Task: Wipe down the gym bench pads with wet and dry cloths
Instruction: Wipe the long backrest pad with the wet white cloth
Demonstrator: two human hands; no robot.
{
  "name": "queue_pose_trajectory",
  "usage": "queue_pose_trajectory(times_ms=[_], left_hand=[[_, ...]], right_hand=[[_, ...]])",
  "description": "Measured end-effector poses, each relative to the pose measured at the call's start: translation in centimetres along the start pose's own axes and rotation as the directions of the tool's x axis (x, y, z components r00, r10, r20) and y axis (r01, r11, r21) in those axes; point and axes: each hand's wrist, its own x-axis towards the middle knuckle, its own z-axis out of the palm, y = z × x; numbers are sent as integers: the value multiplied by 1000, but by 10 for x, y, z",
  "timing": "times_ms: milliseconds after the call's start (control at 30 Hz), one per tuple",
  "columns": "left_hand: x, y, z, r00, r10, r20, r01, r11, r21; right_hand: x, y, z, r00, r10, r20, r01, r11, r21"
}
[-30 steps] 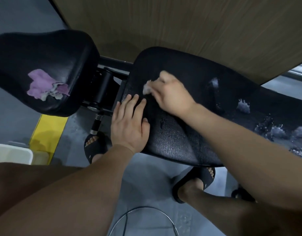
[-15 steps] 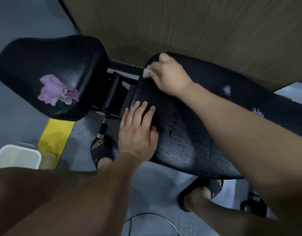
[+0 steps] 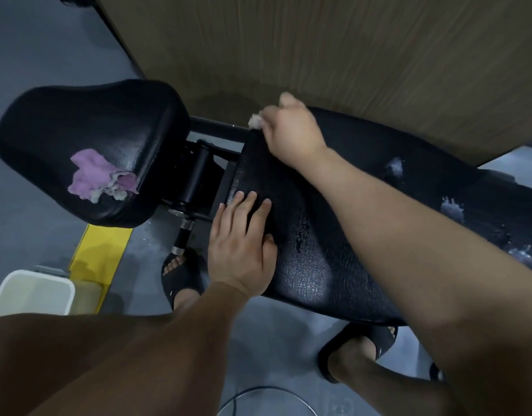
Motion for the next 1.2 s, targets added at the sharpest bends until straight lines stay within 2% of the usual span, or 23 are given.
queue_pose_trajectory(times_ms=[133,267,400,500,533,633,700,800,900,1033,1100,1200], left_hand=[[0,0,2,1000,-4,3,4,1000,6],[-1,0,1,1000,-1,-6,1,1000,-6],[-1,2,0,1000,-21,-13,21,1000,-14],[-2,1,0,1000,-10,-7,10,1000,-15],[-2,1,0,1000,-5,-9,5,1000,-13],[-2,2,-2,1000,5,-15,-5,1000,-9],[-2,3,-1,1000,2,-9,-2,1000,-14],[-3,3,-1,1000,-18,-10,17,1000,-18],[-3,3,0,999,-28,-19,27,999,-21],[-4,4,0,999,-25,-27,25,1000,-16],[-3,4,1,999,-22,-33,21,1000,-14],[-4,4,1,999,-22,-40,21,1000,-10]], right_hand=[[8,12,-5,991,126,44,-121,988,-97],[-20,48,-25,963,262,-68,-270,943,-196],[-41,71,-47,895,433,-104,-443,844,-303],[-35,49,-44,845,522,-114,-533,808,-253],[-36,32,-39,865,491,-101,-501,836,-224],[-53,-6,-22,972,231,-34,-233,957,-171],[-65,4,-30,987,161,14,-154,967,-204],[-74,50,-55,958,274,-85,-287,917,-276],[-83,94,-75,887,458,-54,-446,822,-355],[-85,112,-84,809,580,-96,-573,741,-352],[-86,93,-76,836,542,-87,-538,777,-326],[-96,75,-71,951,306,43,-285,922,-263]])
